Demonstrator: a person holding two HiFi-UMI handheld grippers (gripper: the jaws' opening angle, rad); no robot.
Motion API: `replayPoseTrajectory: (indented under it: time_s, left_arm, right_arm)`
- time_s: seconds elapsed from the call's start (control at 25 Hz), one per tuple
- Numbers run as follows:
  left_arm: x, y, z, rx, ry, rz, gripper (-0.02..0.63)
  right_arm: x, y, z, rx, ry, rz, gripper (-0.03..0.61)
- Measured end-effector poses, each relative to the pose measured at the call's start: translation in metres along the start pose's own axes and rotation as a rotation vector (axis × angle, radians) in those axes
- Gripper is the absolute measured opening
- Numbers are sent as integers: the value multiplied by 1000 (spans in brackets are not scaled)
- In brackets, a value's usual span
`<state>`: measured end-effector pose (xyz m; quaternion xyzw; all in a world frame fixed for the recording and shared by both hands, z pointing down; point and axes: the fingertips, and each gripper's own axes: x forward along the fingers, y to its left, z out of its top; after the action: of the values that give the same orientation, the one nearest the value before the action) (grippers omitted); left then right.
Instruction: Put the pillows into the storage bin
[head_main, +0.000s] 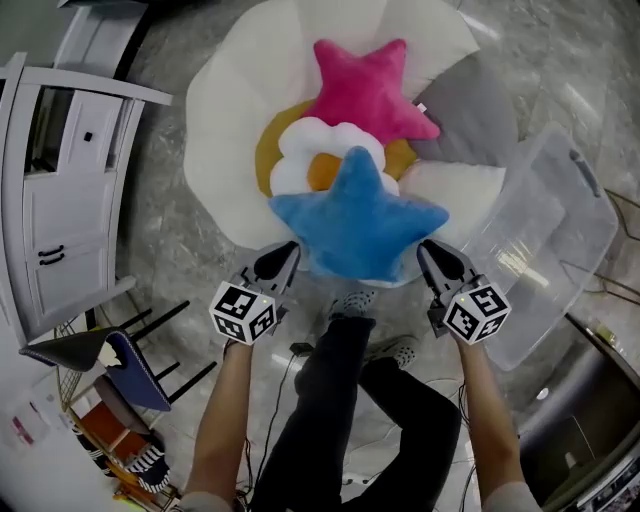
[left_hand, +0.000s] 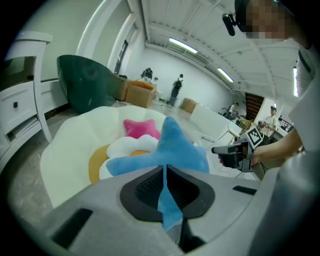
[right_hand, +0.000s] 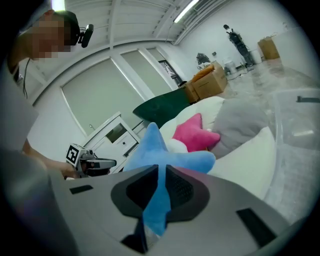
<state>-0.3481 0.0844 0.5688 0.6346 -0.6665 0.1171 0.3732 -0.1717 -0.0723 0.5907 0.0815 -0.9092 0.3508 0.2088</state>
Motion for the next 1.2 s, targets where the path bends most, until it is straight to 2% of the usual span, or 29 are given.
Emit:
replayPoseTrajectory:
  time_s: [0.2, 0.28, 0.36, 0.4, 0.44, 0.48, 0.56, 0.64, 0.76, 0.88, 1.04, 1.2]
  left_arm:
    - [6, 14, -28, 45, -57, 25, 28]
    - [10, 27, -32, 32, -82, 16, 115]
    - [17, 38, -35, -60, -116, -55, 195]
    - [21, 41, -37, -111, -126, -105, 232]
    - [27, 43, -40, -142, -124, -156, 278]
    - [35, 44, -42, -151, -111, -201, 307]
    - [48, 46, -43, -146, -95, -270, 339]
    - [53, 48, -41, -157, -125, -308, 344]
    - [53, 47, -36, -152, -212, -328, 344]
    - [56, 46, -34, -159, -319, -352, 351]
    - [62, 59, -40, -218, -391, -369, 387]
    - [56, 54, -37, -277, -465, -454, 397]
  right_arm:
    - [-3, -18, -12, -97, -52, 82, 93]
    - [-3, -42, -11, -8, -57, 89, 164]
    - [-3, -62, -12, 163, -56, 117, 259]
    - [-2, -64, -12, 226, -51, 157, 325]
    - [1, -62, -10, 258, -45, 201, 353]
    - [7, -60, -7, 266, -39, 239, 369]
    - [27, -58, -5, 244, -18, 278, 460]
    - [45, -55, -12, 219, 16, 310, 512]
    - [61, -41, -19, 243, 20, 413, 537]
    - [72, -31, -18, 190, 4, 489, 537]
    - [81, -31, -15, 128, -51, 507, 532]
    - [82, -18, -13, 71, -70, 518, 532]
